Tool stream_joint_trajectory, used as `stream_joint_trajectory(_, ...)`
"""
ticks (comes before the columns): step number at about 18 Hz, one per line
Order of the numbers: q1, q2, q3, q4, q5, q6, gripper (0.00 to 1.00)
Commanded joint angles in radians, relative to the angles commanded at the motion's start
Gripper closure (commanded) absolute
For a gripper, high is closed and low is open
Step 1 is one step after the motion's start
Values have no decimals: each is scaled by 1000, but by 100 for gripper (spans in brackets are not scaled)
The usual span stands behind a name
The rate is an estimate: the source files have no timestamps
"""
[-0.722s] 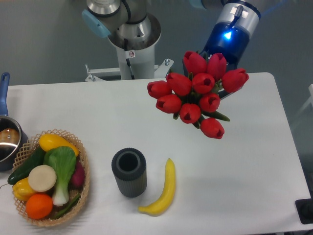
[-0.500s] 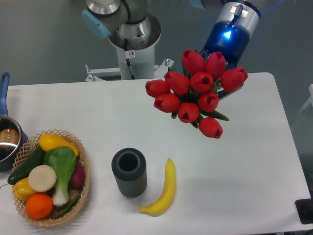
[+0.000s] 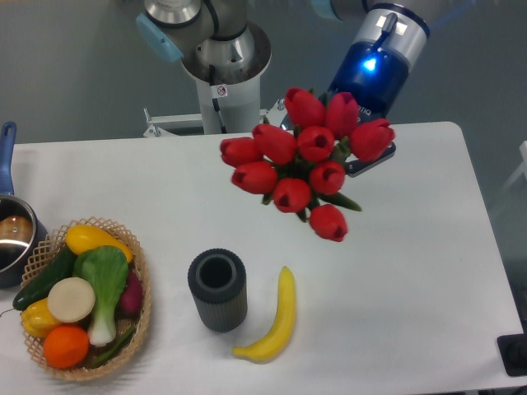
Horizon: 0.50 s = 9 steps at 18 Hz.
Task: Insert the flowers into the vase
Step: 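Carry the red tulip bunch with the gripper over the grey vase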
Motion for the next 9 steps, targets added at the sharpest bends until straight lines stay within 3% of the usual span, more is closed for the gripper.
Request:
stream_joint_trajectory(4, -57, -17, -3, 27, -3, 3, 79)
stream_joint_trajectory(9, -66, -52, -20, 54, -159, 2, 78)
